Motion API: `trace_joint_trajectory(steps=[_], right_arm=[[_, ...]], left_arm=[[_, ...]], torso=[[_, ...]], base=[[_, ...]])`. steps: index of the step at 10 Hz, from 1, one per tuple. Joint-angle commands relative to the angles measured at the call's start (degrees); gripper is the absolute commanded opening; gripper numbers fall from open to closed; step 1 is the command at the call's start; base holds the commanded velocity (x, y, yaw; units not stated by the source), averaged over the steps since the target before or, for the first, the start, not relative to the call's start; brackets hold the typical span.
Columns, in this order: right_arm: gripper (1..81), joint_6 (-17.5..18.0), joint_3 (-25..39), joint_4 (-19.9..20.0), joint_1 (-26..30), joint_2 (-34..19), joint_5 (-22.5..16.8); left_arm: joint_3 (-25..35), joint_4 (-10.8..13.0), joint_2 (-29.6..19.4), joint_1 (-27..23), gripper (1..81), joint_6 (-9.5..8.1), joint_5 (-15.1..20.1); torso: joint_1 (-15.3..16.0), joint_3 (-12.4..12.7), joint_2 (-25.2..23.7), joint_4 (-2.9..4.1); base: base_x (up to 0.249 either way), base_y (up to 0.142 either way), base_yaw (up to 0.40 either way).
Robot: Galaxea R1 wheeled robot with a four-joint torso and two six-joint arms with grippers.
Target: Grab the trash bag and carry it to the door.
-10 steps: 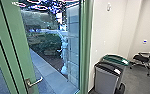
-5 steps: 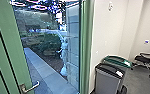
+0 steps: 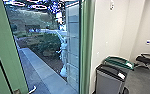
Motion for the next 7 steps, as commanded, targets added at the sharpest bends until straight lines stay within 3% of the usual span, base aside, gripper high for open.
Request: trace_joint_trajectory(steps=[1, 7], right_arm=[[81.1, -0.24, 0.0, -0.46, 2.8, 0.28, -2.89], [81.1, -0.24, 0.0, -0.46, 2.8, 0.37, -2.89]], left_arm=[[0.04, 0.25, 0.02, -3.32, 1.0, 0.69, 4.12], [0.04, 0.17, 0.02, -3.33, 1.0, 0.6, 4.12]], torso=[[0.0, 0.0, 0.0, 0.0], [-0.05, 0.0, 0.02, 0.0]], base=[[0.079, 0.0, 0.0], [0.01, 0.0, 0.0]])
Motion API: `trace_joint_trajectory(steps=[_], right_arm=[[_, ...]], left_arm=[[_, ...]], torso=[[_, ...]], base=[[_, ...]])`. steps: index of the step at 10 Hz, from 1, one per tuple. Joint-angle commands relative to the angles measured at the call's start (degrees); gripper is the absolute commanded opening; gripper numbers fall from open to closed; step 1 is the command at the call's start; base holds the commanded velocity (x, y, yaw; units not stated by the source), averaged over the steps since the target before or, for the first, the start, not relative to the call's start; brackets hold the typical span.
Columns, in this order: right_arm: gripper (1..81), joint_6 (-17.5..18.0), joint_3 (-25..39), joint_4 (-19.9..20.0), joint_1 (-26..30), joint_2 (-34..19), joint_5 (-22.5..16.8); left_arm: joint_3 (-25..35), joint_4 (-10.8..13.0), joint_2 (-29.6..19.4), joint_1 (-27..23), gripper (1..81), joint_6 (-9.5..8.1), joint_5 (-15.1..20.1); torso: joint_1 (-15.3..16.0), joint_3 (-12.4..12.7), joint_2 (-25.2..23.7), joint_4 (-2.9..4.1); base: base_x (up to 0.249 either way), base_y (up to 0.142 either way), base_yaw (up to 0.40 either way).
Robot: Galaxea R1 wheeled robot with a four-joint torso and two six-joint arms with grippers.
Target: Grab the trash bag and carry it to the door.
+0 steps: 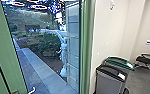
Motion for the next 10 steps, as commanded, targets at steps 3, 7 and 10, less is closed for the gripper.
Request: trace_joint_trajectory(steps=[3, 7, 10], right_arm=[[81.1, -0.11, 0.07, -0.43, 2.94, 0.32, -2.88], [81.1, -0.11, 0.07, -0.43, 2.85, 0.32, -2.88], [81.1, -0.11, 0.07, -0.43, 2.76, 0.32, -2.88]], left_arm=[[0.04, 0.08, 0.02, -3.52, 1.0, 0.47, 4.09], [0.04, 0.25, -0.07, -3.53, 1.0, 0.55, 4.18], [0.04, 0.34, -0.24, -3.52, 1.0, 0.55, 4.18]], torso=[[0.0, 0.0, 0.0, 0.0], [0.0, 0.0, 0.0, 0.0], [0.0, 0.0, 0.0, 0.0]], base=[[0.0, 0.0, 0.0], [0.0, 0.0, 0.022], [0.0, 0.0, 0.242]])
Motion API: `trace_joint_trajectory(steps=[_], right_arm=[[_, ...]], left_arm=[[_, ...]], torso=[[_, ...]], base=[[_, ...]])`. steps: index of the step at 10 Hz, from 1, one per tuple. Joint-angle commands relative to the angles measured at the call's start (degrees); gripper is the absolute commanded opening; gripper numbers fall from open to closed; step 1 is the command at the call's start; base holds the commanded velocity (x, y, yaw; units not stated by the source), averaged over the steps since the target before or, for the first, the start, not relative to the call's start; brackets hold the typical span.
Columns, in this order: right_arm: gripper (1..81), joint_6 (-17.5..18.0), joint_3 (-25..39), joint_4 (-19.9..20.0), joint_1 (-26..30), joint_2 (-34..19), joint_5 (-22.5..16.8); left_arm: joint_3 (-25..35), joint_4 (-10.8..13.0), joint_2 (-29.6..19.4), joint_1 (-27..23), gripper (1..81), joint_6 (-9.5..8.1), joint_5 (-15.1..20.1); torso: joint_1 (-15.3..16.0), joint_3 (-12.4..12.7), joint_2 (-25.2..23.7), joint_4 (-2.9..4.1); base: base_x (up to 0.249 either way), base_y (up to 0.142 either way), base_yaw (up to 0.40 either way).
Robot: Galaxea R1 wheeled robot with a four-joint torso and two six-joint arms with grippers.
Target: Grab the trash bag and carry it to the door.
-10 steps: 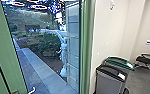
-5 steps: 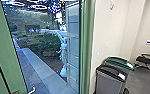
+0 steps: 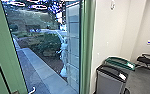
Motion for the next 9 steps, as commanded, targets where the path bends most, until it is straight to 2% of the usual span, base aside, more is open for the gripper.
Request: trace_joint_trajectory(steps=[1, 5, 7, 9], right_arm=[[81.1, -0.11, 0.11, -0.43, 2.57, 0.32, -2.92], [81.1, -0.11, 0.2, -0.6, 2.04, 0.23, -2.83], [81.1, -0.29, 0.64, -0.78, 1.69, -0.38, -0.55], [81.1, -0.37, 2.73, -1.12, 1.43, -1.52, -0.1]], left_arm=[[0.04, 0.32, -0.22, -3.38, 1.0, 0.55, 4.18], [0.83, -0.03, -1.53, -3.02, 1.0, 0.73, 4.62], [4.95, -0.03, -3.9, -2.5, 1.0, 0.73, 4.09], [8.47, -0.03, -5.75, -2.14, 1.0, 0.82, 3.74]], torso=[[0.0, 0.0, 0.0, 0.0], [0.0, 0.0, 0.0, 0.0], [0.0, 0.0, 0.0, 0.0], [0.0, 0.0, 0.0, 0.0]], base=[[0.0, 0.0, 0.306], [0.0, 0.0, 0.323], [0.0, 0.0, 0.331], [0.0, 0.0, 0.331]])
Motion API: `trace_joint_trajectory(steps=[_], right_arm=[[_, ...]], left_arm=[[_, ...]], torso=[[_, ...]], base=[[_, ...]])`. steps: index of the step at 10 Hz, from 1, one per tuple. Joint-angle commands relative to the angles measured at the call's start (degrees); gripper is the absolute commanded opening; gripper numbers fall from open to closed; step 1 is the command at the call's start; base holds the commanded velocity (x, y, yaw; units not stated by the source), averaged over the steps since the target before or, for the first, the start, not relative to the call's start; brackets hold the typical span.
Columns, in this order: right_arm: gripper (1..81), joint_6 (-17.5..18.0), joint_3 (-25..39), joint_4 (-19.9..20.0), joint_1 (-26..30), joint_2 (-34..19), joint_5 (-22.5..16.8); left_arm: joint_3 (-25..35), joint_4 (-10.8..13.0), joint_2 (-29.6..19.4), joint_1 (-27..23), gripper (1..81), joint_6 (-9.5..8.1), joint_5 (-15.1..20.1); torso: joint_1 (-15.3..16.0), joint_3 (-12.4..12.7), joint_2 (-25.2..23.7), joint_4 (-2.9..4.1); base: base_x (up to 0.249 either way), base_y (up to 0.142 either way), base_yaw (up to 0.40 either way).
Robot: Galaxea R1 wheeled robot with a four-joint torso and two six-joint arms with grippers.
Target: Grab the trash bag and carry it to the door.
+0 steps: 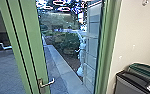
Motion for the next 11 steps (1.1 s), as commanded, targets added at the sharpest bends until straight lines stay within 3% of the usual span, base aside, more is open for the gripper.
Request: trace_joint_trajectory(steps=[1, 3, 11], right_arm=[[81.1, -0.35, 4.38, -0.92, 2.33, -1.95, -1.92], [81.1, -0.35, 9.73, -1.01, 2.33, -5.2, -1.92], [81.1, -0.35, 7.36, -1.19, 2.33, -3.71, -1.92]], left_arm=[[4.31, 0.05, -2.74, -2.39, 1.0, 0.57, 3.64], [4.31, 0.14, -3.0, -2.47, 1.0, 0.57, 3.64], [3.95, 0.93, -2.47, -2.47, 1.0, 0.93, 3.64]], torso=[[0.0, 0.0, 0.0, 0.0], [0.0, 0.0, 0.02, 0.0], [-0.02, 0.0, 0.0, 0.0]], base=[[0.0, 0.0, 0.331], [0.0, 0.0, 0.331], [0.0, 0.0, 0.331]])
